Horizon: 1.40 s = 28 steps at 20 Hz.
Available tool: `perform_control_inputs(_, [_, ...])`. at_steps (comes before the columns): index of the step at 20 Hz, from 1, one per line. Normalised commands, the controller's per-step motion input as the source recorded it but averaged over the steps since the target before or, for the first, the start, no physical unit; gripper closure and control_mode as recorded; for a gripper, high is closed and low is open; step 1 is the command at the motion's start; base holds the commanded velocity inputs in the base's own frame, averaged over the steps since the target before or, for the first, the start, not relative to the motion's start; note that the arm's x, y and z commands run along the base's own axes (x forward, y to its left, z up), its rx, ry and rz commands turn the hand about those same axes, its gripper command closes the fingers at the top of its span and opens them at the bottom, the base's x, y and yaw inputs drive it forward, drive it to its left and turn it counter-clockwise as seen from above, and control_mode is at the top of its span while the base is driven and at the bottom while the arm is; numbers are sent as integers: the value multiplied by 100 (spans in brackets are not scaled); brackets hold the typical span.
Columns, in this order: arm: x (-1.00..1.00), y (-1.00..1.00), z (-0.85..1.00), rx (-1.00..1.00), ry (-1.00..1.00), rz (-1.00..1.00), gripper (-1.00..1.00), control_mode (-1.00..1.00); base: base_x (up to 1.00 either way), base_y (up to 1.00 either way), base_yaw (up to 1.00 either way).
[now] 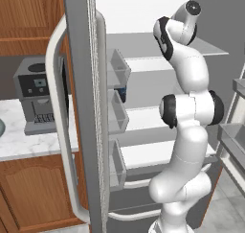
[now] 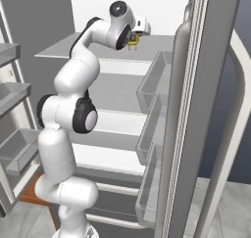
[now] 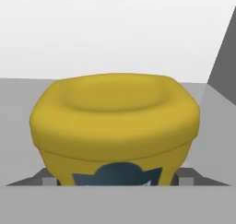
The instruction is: Move the water bottle and mustard from the second highest shelf to the top shelf to make space. Then, place the pitcher from the counter on the cleared second highest shelf.
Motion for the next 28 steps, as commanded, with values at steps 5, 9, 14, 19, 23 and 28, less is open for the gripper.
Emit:
perform_control_inputs(5, [0,-10,-17,0,0,0,-100,-100,0,0,0])
perform_control_inputs(9, [0,-9,-17,0,0,0,-100,-100,0,0,0])
perform_control_inputs(14, [0,-7,-10,0,0,0,-100,-100,0,0,0])
perform_control_inputs(19, [0,0,-9,0,0,0,-100,-100,0,0,0])
perform_control_inputs(23, [-9,0,-6,0,0,0,-100,-100,0,0,0])
perform_control_inputs(28, [-31,0,-7,0,0,0,-100,-100,0,0,0])
